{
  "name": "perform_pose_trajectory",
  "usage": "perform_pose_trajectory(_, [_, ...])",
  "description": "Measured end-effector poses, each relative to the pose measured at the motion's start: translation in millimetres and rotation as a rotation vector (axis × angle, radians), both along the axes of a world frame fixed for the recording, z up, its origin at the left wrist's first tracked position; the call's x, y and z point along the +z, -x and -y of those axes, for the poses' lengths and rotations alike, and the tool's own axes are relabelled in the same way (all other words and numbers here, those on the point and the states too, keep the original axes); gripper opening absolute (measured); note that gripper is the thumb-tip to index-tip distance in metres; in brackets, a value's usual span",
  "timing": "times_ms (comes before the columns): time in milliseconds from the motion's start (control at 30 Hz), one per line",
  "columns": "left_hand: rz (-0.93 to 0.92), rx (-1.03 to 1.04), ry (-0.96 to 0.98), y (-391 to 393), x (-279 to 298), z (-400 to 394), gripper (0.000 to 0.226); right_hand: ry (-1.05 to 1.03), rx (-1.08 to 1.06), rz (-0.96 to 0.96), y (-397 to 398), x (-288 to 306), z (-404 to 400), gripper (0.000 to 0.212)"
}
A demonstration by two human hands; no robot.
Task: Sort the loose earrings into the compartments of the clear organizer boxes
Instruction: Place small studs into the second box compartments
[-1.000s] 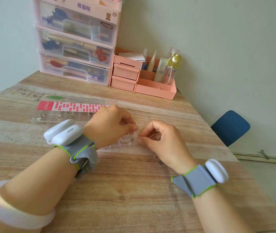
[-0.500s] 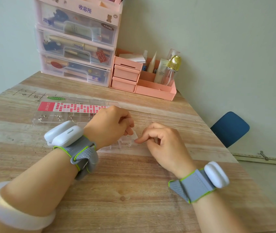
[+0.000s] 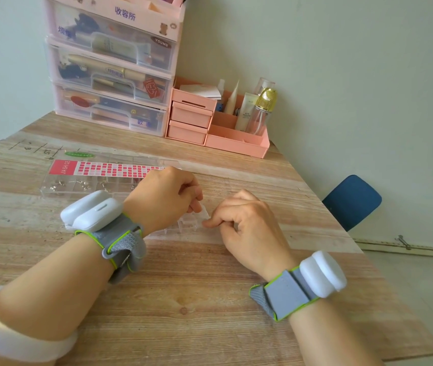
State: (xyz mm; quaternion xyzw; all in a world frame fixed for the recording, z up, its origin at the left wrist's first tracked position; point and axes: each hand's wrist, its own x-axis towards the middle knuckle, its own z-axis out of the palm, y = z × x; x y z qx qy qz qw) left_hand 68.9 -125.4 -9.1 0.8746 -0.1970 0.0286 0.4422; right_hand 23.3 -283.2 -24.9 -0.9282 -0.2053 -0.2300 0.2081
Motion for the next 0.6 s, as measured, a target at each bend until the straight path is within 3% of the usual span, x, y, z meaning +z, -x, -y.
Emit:
perform_pose_trajectory(300, [0.020,0.013,-0.007,2.4,0.5,1.6,0.020,-0.380,-0.311,-0.029,-5.6,23.0,35.7,0.034])
perform_pose_trajectory(600, [0.021,0.002,0.027,4.9,1.5,3.7,0.021,-0.360,-0.467,-0.184,-9.8,9.9,67.4,0.012])
